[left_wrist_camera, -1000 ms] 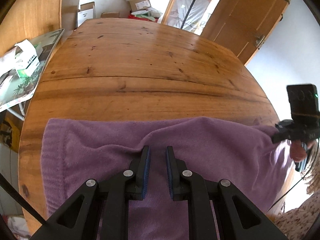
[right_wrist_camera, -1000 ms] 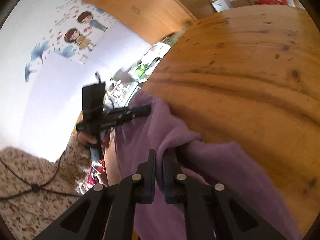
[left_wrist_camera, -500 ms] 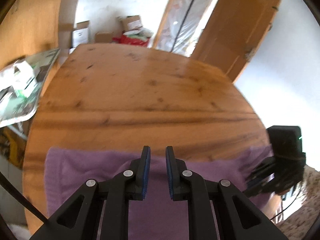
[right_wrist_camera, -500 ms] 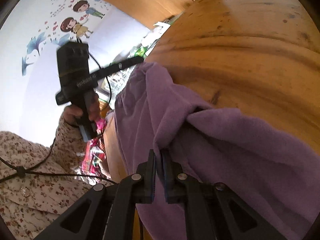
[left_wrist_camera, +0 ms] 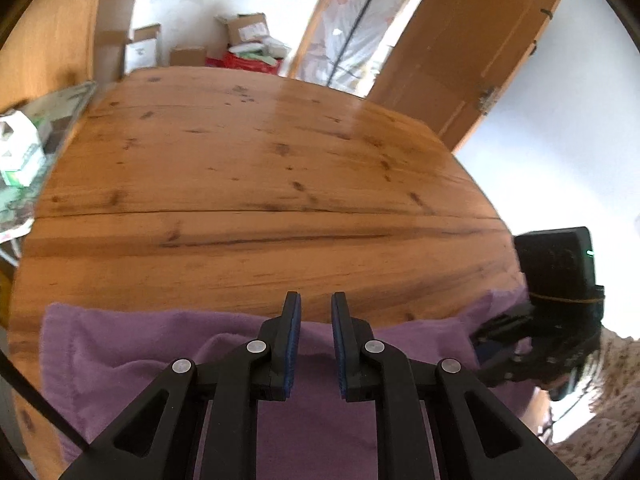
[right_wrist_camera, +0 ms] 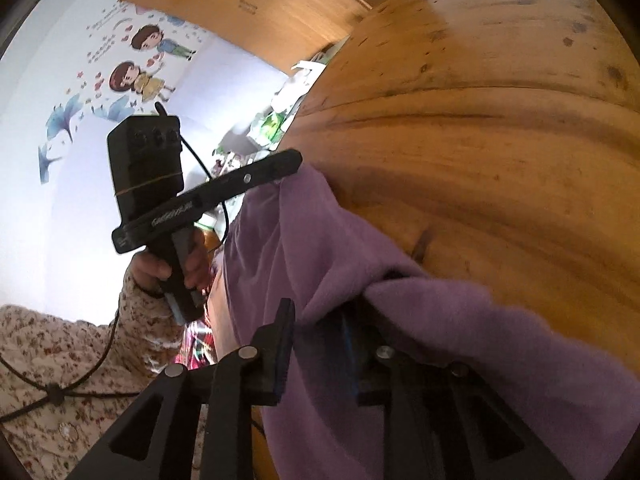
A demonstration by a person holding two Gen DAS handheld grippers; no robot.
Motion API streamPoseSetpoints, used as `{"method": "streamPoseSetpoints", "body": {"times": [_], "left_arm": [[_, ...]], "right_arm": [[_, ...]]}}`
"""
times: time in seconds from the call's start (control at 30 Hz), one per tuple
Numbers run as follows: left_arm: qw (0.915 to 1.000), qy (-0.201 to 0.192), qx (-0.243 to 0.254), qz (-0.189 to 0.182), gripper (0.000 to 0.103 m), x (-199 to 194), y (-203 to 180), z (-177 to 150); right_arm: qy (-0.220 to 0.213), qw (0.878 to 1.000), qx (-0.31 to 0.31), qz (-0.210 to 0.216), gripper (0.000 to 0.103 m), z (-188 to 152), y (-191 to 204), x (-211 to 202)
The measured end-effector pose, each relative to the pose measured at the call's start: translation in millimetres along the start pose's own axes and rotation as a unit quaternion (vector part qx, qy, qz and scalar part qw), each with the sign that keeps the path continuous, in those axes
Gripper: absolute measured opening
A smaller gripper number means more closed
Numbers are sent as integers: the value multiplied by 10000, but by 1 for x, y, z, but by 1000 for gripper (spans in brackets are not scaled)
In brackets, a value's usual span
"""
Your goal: Fold clothes
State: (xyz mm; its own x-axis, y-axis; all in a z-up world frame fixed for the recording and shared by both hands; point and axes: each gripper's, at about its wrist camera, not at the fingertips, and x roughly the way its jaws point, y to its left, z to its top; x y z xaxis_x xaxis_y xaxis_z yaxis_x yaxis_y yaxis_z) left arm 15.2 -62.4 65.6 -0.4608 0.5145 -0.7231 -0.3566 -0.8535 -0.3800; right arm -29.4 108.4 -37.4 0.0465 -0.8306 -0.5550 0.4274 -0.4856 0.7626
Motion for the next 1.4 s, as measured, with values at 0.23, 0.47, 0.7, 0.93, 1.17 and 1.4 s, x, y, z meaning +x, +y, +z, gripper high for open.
{"method": "streamPoseSetpoints", "body": {"times": [0.23, 0.47, 0.7, 0.93, 1.17, 1.4], "left_arm": [[9952, 555, 350, -733, 16, 16, -33, 15], [9826, 1076, 1137, -996, 16, 22, -84, 21], [9803, 1332, 1058, -999, 16, 32, -88, 10], [9733, 1671, 1213, -1002, 16, 37, -100, 1], [9621, 1987, 1747, -670, 25, 44, -119, -11], [9702, 1744, 1655, -311, 27, 39, -111, -4]], "right_arm": [[-638, 9951, -483, -576, 12, -6, 22, 0], [-674, 9873, -1192, -803, 11, -22, 53, 9], [-435, 9958, -660, -462, 13, -31, 33, 10], [-530, 9953, -599, -538, 16, -35, 31, 17], [-645, 9944, -641, -548, 23, -39, 34, 20], [-810, 9928, -574, -672, 24, -32, 33, 21]]}}
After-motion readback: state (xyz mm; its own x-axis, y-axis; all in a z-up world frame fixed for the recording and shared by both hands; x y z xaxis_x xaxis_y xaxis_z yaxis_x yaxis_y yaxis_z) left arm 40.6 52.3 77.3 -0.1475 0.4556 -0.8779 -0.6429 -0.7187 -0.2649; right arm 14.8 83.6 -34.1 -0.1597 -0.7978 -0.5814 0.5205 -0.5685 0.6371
